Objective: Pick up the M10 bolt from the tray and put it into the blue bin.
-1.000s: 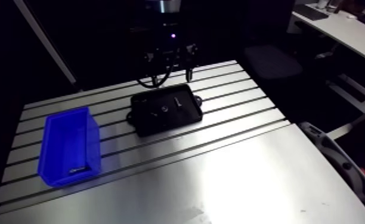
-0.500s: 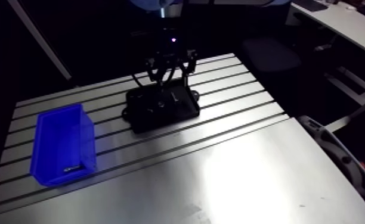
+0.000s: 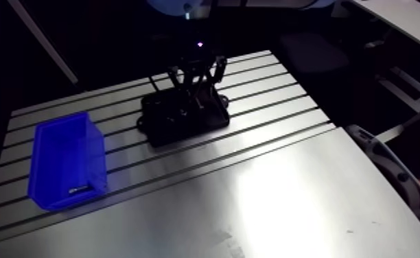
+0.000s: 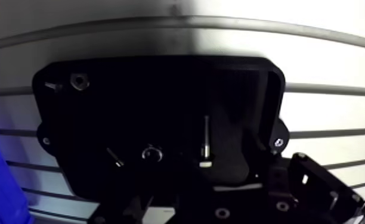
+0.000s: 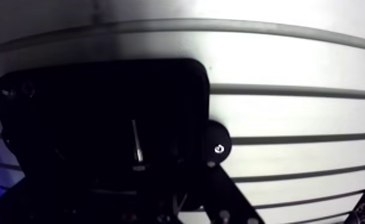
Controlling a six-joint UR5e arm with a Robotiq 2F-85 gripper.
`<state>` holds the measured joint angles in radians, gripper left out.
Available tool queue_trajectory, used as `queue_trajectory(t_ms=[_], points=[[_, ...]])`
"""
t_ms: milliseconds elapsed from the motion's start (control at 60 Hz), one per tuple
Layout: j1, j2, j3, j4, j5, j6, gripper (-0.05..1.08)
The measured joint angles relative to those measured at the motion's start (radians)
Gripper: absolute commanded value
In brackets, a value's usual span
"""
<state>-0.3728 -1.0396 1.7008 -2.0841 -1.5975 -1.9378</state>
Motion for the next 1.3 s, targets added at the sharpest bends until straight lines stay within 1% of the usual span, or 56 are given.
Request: queue_trajectory(t_ms=[300, 467, 767, 800, 1083, 1150, 1300], points=[[0.006, 0.003, 0.003, -0.002, 0.001, 0.005, 0.43], [0.007, 0.004, 0.005, -0.002, 0.0, 0.008, 0.47], [0.008, 0.005, 0.007, -0.003, -0.001, 0.01, 0.51], [0.008, 0.005, 0.007, -0.003, -0.001, 0.01, 0.54], [0.008, 0.005, 0.008, -0.003, -0.001, 0.012, 0.56], [0.008, 0.006, 0.009, -0.003, -0.001, 0.012, 0.59], [0.008, 0.006, 0.009, -0.003, -0.002, 0.011, 0.59]])
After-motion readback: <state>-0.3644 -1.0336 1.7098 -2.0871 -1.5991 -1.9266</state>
